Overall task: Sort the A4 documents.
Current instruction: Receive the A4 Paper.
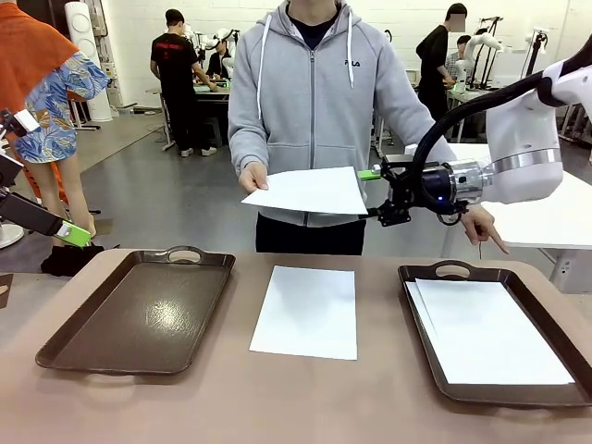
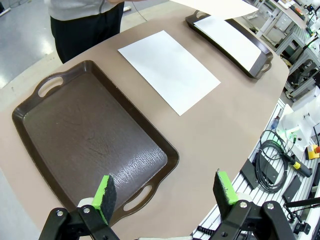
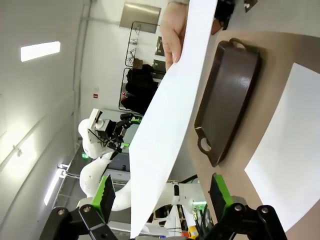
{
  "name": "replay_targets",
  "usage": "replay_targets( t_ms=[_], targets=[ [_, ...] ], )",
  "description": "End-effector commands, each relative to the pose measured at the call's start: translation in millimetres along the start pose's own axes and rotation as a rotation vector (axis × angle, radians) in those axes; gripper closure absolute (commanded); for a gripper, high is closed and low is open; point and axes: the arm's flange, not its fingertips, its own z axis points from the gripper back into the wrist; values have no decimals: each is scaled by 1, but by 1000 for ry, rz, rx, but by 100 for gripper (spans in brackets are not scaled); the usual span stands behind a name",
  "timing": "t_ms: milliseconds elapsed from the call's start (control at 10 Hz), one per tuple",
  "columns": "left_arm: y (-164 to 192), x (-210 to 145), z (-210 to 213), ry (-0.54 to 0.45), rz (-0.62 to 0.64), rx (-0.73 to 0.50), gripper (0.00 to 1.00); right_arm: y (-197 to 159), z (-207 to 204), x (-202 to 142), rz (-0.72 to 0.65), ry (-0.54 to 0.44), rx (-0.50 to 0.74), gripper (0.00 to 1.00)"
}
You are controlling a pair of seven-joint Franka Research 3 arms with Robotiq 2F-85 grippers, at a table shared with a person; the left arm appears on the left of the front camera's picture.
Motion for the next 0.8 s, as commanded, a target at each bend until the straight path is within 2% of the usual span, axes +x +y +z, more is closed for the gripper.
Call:
replay_targets(
  t_ms=[0, 700],
  targets=[
    [2, -1, 0, -11, -9, -17, 0, -2, -14, 22, -61, -38, 7, 0],
    [2, -1, 0, -11, -9, -17, 0, -13, -47, 27, -105, -47, 22, 0]
  ],
)
